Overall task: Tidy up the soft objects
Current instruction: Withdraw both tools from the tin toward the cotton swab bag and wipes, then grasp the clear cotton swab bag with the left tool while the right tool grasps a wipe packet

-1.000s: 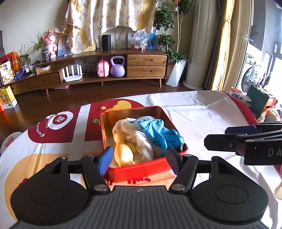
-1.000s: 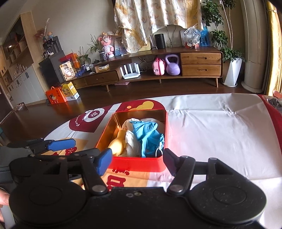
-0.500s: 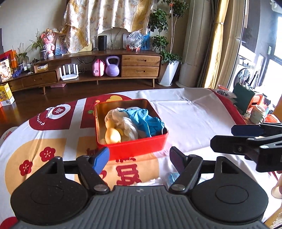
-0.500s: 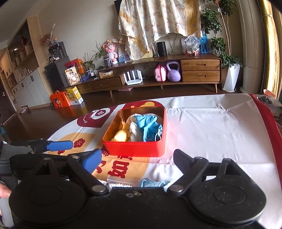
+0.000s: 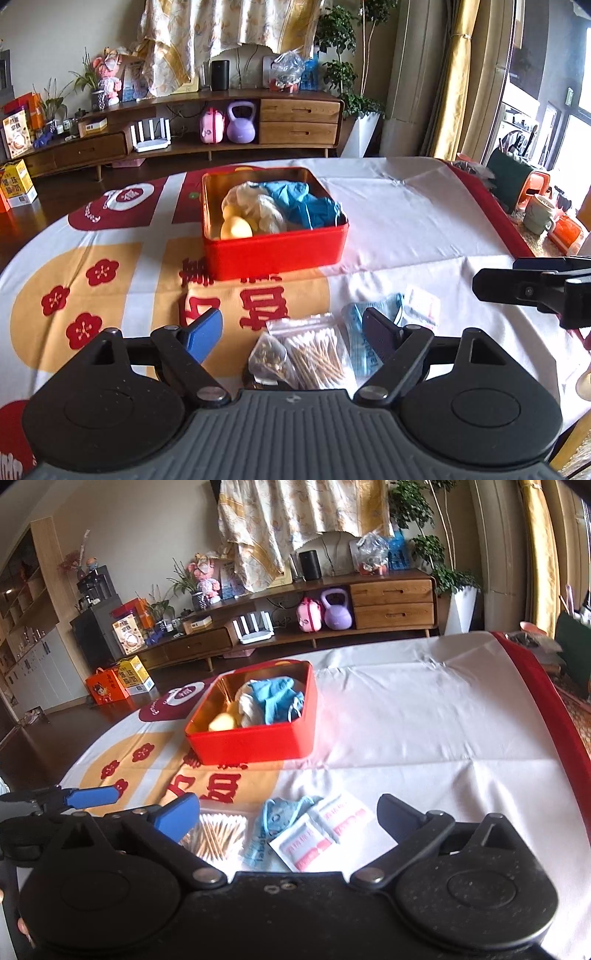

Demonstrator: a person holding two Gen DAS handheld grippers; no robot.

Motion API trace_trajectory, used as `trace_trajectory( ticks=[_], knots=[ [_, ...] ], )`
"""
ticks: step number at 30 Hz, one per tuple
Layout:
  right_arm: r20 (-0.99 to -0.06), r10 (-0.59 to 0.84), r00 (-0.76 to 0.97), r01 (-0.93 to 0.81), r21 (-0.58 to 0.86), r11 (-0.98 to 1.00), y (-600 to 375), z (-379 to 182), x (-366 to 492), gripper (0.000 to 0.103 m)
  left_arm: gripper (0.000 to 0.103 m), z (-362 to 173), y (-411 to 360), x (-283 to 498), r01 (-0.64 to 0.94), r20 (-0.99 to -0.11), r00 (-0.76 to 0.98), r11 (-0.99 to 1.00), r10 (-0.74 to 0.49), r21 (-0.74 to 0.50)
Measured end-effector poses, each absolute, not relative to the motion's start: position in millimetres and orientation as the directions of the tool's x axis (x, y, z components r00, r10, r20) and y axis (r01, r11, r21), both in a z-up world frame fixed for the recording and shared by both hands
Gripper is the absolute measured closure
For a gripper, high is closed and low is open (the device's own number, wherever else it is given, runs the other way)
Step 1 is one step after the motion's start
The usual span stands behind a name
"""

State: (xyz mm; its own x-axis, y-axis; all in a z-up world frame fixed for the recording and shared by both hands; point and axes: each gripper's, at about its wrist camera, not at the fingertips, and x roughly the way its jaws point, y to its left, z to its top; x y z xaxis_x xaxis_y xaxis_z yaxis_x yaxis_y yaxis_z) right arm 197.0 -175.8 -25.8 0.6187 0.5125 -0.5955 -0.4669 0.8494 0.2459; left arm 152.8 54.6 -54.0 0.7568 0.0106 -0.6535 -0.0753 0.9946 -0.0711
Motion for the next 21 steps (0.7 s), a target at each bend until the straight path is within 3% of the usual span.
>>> trace_trajectory(
  ticks=[13,21],
  knots=[
    [-0.66,0.461,0.593,-0.417,0.238,0.877,-189.7,-68.6,203.9,0.001,0.02,-94.5,34.6,140.2,-0.081,-0.69,0.723,0.995,0.021,-0.054],
    [-0.7,0.449,0.556,-0.451,0.2,0.87,-182.1,-89.6,211.6,0.007,0.02,-113.0,25.1,144.1,-0.086,-0.701,0.712,0.995,0.029,-0.046]
  ],
)
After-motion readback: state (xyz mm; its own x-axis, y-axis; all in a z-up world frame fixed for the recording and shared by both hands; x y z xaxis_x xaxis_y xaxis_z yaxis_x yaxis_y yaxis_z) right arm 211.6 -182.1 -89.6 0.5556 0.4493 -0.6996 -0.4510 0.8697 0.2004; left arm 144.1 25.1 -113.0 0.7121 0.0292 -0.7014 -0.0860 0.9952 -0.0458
